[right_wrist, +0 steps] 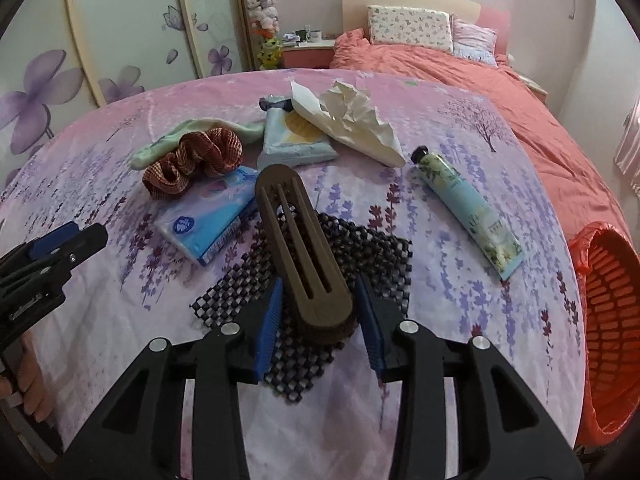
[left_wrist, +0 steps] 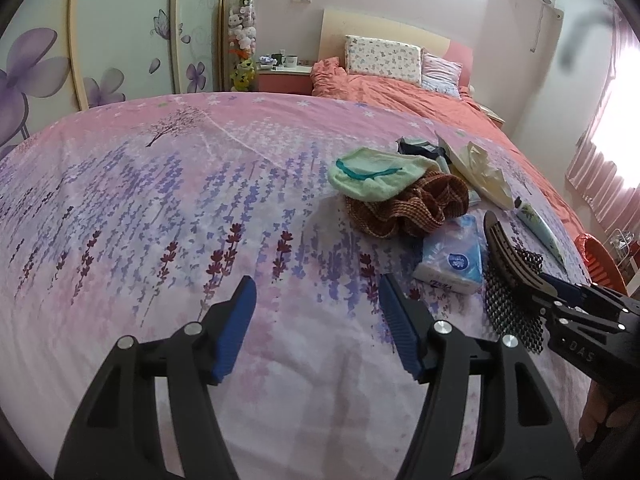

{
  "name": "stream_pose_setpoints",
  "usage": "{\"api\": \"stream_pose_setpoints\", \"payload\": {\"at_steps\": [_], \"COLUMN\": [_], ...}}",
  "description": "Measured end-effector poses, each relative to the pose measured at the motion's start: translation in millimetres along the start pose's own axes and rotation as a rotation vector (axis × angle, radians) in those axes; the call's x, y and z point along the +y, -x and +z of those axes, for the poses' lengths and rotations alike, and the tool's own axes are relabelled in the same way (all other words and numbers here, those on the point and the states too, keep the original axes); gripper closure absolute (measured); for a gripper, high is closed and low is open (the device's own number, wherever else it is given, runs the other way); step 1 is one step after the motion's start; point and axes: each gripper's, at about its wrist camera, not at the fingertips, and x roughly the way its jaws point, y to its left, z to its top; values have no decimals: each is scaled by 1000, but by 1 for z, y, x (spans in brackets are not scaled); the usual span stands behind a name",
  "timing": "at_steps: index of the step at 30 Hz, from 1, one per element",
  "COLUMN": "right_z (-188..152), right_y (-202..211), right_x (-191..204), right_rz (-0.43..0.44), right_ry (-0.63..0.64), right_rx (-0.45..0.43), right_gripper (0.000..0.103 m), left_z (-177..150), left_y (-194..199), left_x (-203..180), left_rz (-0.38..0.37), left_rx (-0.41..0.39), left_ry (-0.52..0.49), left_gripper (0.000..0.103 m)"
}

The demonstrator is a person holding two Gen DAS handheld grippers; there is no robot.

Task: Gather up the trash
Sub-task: 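Grasp the brown plastic comb piece with the right gripper, then grasp the black mesh pad with the left gripper while the right holds the comb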

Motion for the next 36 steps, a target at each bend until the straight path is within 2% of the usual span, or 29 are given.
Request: {"api": "stream_pose_setpoints", "payload": {"at_steps": [6, 12, 16, 19, 23, 29, 32, 36], "right_z": [-5, -8, -13, -18, -24, -31, -36, -38], "right_y": [6, 20, 28, 27, 18, 17, 18, 19], "right_x": [4, -8, -24, -44, -64, -72, -78, -84], "right_rz": [-3, -25, -83, -132, -138, -108, -89, -63], "right_ry": [19, -22, -79, -132, -194, -236, -257, -279], "right_rx": [-36, -82, -108, -83, -47, -50, -54, -57], "right_gripper": [72, 72, 72, 72, 72, 72, 72, 72], "left_z": [-2, -2, -2, -3, -3, -1, 1, 5], "left_y": [0, -3, -3, -4, -5, -7, -17, -42], "left_x": [-4, -17, -28, -41, -69, -128, -155, -175], "left_rz": [-5, -25, -43, -69, -111, -175, -181, -166], "left_rx": [4, 14, 18, 24, 31, 29, 38, 90], "left_ry": [-7, -21, -33, -47, -86, -187, -241, -253], "left_gripper": [40, 40, 40, 40, 40, 44, 45, 45]}}
